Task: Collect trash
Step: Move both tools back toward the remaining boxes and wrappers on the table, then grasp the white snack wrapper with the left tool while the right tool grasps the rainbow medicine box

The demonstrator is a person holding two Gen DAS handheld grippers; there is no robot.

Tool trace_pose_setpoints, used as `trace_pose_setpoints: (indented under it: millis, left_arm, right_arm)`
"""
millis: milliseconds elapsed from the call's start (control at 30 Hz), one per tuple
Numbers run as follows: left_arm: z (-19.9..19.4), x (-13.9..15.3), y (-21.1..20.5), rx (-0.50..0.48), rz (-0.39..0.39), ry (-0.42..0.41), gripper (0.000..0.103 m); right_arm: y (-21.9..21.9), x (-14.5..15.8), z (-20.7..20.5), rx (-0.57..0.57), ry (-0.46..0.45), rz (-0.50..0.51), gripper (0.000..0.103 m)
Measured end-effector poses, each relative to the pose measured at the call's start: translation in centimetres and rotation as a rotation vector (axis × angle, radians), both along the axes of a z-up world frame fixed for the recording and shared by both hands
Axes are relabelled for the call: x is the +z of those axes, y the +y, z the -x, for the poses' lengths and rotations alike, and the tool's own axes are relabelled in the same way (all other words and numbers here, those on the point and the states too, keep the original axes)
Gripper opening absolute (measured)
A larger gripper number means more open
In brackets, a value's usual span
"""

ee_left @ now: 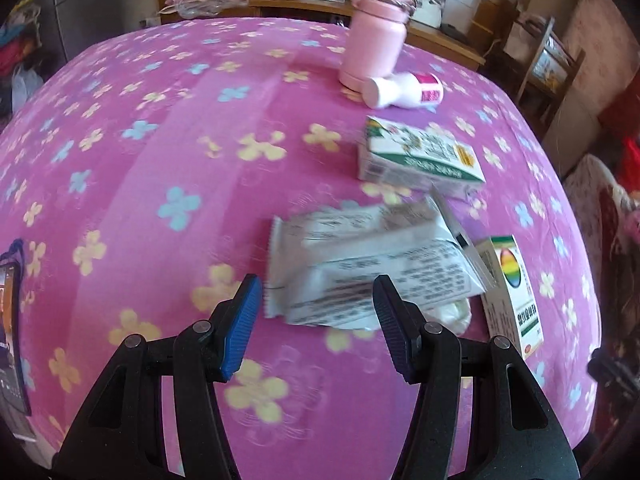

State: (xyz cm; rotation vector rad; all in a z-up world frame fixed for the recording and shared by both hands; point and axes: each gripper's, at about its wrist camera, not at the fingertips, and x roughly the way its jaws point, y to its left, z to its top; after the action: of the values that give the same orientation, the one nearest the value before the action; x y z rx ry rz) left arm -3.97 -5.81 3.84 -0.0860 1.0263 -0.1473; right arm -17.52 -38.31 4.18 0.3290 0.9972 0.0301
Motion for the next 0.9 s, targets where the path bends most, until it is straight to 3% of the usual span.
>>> trace_pose_setpoints:
  millis: [300,467,600,733,900]
  left_arm:
    - [-0.2,1.4,1.9,-0.037,0.028,-0.022,0.057]
    - [-3.9,1.3,3.0,0.053,-0.033,-0.059,0.057]
    - [-7.2,-0.5,3.5,0.119,-0.096,-0.029,0.057]
    - [-8.2,-2.0,2.5,0.076,-0.178,0.002,0.057]
    - [-4.6,-2.6,2.6,-0.014,-0.114,0.052,0.057]
  right_arm:
    - [4.6,-0.4,-3.0,0.085,0.03,-0.022,0.055]
    - [6.4,-0.4,-3.6,0.118,0.037,-0.019,0.055]
    - [6.8,-0.3,-3.8,0.126,0.044,-0.016,0.056]
    - [6.7,-0.1,-4.1,0.127,0.041,-0.019,0.059]
    - [6.4,-0.1,-4.6,0.125,0.039,-0.027,0.061]
